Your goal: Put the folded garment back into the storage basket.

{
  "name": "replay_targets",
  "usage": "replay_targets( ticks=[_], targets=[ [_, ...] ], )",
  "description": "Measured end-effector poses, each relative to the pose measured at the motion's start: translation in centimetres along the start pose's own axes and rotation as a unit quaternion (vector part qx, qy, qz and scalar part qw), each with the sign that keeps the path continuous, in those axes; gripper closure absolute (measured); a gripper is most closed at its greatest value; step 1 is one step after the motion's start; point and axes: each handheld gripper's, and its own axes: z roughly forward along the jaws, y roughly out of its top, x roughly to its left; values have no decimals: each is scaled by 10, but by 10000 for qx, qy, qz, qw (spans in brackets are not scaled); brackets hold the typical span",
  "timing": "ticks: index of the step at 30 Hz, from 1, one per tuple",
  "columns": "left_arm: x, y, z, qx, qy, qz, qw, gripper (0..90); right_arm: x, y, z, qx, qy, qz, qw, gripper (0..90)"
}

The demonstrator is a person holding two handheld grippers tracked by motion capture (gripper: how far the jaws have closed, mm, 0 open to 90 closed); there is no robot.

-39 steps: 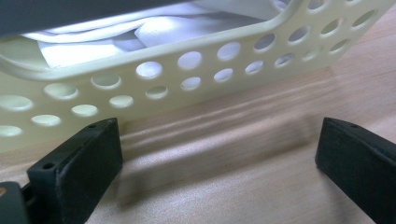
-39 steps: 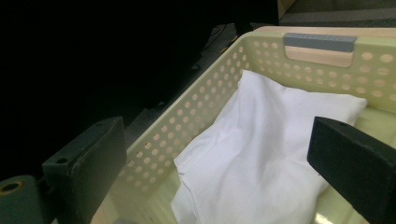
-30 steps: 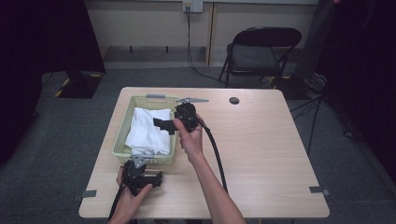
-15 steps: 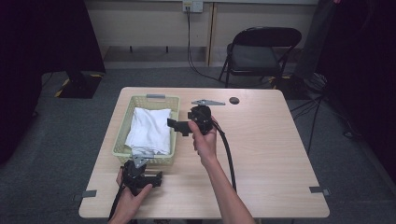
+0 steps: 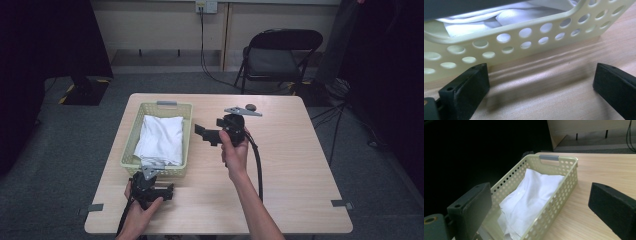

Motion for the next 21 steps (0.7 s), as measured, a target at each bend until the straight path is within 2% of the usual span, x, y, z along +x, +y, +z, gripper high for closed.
replay_targets(
  ticks=[11, 16, 21],
  targets=[
    [0, 0, 0, -5, 2, -4, 10000, 0, -18, -9, -29, -69, -275, -17, 9996, 41],
    [0, 0, 0, -5, 5, -5, 10000, 0, -24, -17, -39, -76, -311, -14, 9995, 43],
    [0, 0, 0, -8, 17, -9, 10000, 1, -30, -21, -51, -69, -501, -6, 9987, 46]
  ],
)
